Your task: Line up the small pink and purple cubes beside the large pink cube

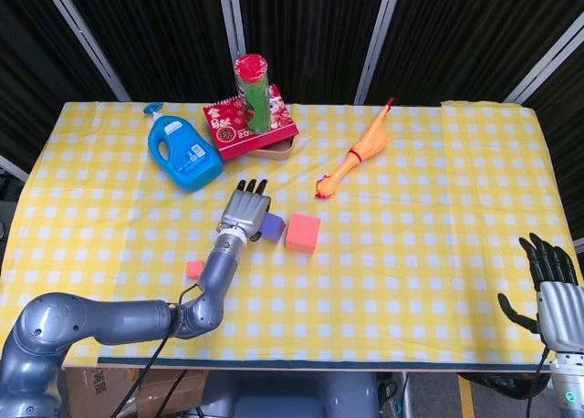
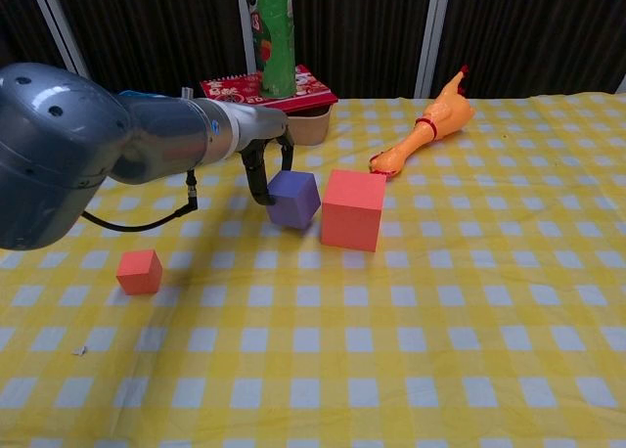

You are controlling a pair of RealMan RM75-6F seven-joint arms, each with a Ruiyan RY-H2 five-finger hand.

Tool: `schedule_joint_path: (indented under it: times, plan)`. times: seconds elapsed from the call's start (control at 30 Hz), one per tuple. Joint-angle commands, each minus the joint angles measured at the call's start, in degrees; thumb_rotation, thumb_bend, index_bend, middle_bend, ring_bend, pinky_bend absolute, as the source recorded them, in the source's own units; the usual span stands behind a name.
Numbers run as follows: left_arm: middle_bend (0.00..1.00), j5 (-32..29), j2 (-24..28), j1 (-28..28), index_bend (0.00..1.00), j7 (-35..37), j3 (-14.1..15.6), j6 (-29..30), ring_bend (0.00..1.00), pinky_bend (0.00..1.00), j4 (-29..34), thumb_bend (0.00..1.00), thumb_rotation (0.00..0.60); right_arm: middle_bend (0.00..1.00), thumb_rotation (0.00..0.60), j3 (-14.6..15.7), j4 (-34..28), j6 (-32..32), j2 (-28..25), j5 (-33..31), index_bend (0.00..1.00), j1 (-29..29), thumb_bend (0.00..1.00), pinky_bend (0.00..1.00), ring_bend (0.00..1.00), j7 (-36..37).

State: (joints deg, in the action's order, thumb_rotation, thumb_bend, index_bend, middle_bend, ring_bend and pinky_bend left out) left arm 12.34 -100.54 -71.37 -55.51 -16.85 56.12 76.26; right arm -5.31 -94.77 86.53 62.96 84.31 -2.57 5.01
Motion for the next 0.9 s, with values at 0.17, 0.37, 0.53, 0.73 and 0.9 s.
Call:
schedule_joint_path:
  times: [0.17,0.37,0.53,0.73,0.9]
  plan:
    - [0.00,-1.27,-1.13,-0.80,0.40,-0.72,-0.17,0.38,0.00,0.07,-1.34,0.34,0.600,0.00,0.600,0.02,-0.02,0.04,-0.08,0.11,0.00,0.01,0.37,0.04,0.00,0.27]
    - [0.00,-1.92,-2.42,-1.35,0.40,-0.75,-0.76,0.87,0.00,0.07,-2.65,0.34,0.600,0.00,0.600,0.08,0.01,0.11,-0.05,0.23,0.00,0.05,0.37,0.04,0.00,0.32]
    - [0.00,-2.15,-3.27,-1.87,0.40,-1.01,-1.23,0.79,0.00,0.07,-3.59,0.34,0.600,0.00,0.600,0.04,-0.04,0.04,-0.11,0.12,0.00,0.05,0.37,0.04,0.00,0.54]
    - [0.00,-2.59,-4.24,-2.16,0.40,-1.07,-1.67,0.60,0.00,0.07,-5.12,0.34,0.600,0.00,0.600,0.03,-0.11,0.03,-0.20,0.13,0.00,0.05,0.37,0.04,0.00,0.64]
    - [0.00,-2.95,-5.02,-2.28,0.39,-1.47,-1.68,0.35,0.00,0.07,-6.29,0.34,0.600,0.00,0.600,0.04,0.00,0.17,-0.20,0.37,0.00,0.05,0.37,0.04,0.00,0.95]
